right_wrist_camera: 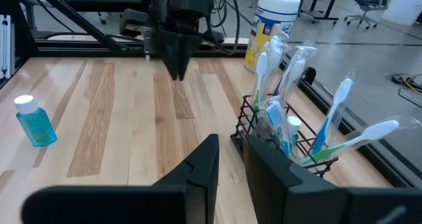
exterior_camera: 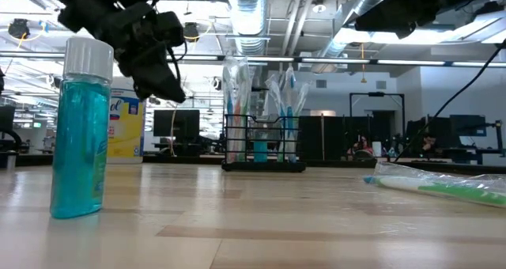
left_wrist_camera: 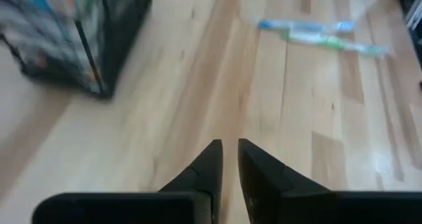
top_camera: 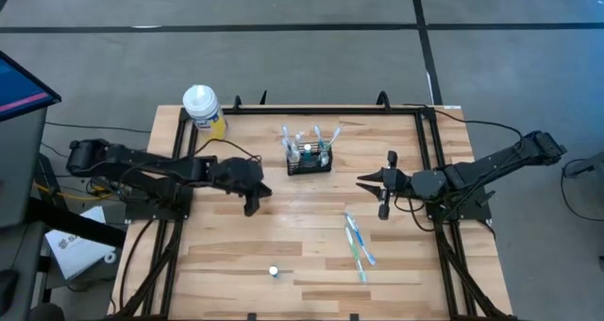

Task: Pick & Place toothbrushing station
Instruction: Put the mouthwash into the black mesh organizer

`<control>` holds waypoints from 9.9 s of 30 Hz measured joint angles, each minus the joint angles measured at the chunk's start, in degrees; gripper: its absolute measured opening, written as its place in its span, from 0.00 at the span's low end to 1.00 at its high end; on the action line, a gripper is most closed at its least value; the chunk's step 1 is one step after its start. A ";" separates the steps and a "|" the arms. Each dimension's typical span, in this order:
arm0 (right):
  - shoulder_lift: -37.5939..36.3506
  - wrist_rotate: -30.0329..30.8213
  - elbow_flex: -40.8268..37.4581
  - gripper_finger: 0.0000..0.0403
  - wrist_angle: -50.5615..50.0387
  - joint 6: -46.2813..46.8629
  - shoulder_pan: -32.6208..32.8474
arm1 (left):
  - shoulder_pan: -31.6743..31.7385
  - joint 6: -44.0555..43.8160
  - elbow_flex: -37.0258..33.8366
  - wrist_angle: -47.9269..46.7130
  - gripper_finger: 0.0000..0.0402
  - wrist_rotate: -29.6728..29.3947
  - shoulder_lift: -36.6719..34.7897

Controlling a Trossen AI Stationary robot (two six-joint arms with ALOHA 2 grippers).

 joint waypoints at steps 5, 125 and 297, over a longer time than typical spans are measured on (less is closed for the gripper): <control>0.00 -0.11 0.00 0.16 -0.01 0.02 0.04 | -3.99 -7.07 5.67 -8.01 0.10 0.95 1.46; 1.49 -2.82 0.02 0.16 -1.51 3.00 -0.10 | -32.92 45.12 34.00 -19.16 0.39 2.56 35.31; 1.51 -2.82 -0.04 0.16 -1.57 2.55 -0.94 | 22.43 24.12 50.01 -13.50 0.23 17.04 32.84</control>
